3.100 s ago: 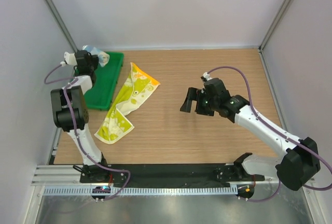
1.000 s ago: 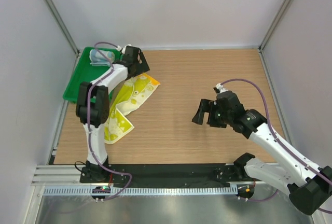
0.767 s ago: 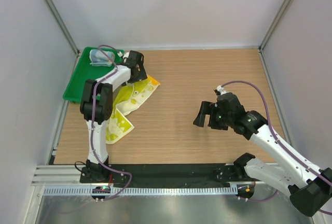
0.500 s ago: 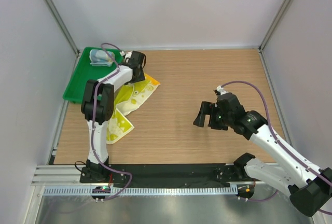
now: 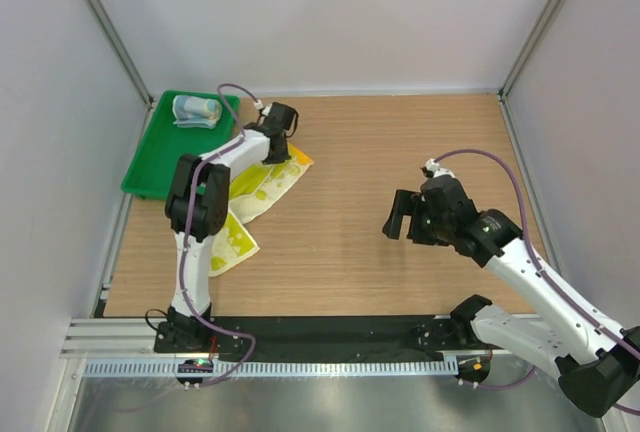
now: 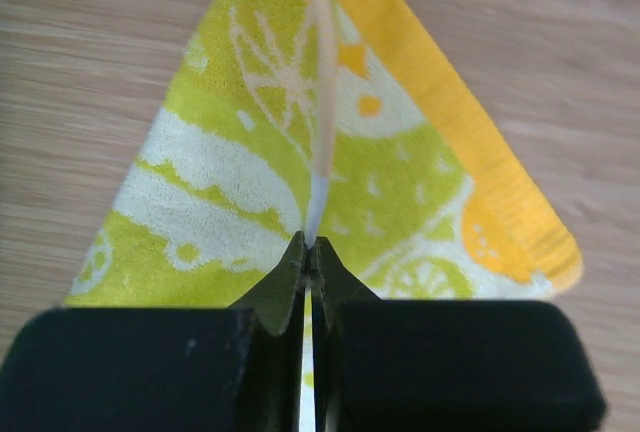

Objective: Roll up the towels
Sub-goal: Move the towel to the center of the board, then flatten the towel

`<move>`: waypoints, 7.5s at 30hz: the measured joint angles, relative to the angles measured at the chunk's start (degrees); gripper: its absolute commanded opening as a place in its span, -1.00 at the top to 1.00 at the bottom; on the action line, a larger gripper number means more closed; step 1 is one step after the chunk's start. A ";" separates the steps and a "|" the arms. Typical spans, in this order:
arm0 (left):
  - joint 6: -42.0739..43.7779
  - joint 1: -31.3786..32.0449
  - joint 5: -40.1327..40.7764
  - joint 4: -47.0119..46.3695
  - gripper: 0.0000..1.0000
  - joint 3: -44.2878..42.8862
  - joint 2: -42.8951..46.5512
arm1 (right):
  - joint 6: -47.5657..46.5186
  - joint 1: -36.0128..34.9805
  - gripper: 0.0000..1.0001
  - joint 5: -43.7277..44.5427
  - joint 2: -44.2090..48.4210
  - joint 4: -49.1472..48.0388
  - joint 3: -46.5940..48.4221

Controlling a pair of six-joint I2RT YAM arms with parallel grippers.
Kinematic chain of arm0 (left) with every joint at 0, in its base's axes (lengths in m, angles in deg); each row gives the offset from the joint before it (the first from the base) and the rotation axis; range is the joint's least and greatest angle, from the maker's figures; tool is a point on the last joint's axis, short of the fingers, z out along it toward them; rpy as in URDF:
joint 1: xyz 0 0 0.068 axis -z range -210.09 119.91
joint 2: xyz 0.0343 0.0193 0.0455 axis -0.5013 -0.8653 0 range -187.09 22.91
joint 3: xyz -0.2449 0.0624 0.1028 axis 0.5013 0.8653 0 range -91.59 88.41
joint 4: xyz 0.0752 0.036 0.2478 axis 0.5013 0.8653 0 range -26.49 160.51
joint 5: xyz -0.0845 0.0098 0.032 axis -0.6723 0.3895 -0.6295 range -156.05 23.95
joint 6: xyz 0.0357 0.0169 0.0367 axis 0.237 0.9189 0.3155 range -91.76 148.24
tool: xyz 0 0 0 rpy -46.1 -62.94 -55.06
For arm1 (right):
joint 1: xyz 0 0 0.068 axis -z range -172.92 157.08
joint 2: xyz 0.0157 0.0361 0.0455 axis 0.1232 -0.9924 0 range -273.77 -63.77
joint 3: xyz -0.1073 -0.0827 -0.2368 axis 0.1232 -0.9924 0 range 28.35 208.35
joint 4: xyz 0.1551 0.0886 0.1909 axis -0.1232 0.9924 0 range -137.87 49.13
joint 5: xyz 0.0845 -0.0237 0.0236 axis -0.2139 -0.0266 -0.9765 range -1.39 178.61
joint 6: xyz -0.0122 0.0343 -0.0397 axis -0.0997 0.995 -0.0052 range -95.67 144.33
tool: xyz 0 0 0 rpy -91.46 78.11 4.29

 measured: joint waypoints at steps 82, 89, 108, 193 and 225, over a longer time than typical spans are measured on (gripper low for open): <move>-31.85 11.13 -7.34 2.05 -0.41 65.59 60.48 | 1.73 28.65 0.98 -15.43 -28.44 -25.73 -1.88; -31.69 10.99 -9.51 -7.21 0.61 63.78 53.22 | 1.73 28.63 0.98 -16.61 -27.23 -24.33 -2.47; -27.39 10.95 -11.08 -6.36 0.72 63.08 54.73 | 1.73 28.63 0.98 -17.42 -23.61 -20.52 -1.60; -17.81 18.21 -9.42 32.85 1.00 29.33 70.49 | -2.49 28.70 0.98 -1.77 -0.22 16.76 13.92; -13.44 -7.06 -23.50 14.75 -0.37 29.59 44.44 | -3.56 34.88 -0.83 -1.62 -27.89 -6.19 17.53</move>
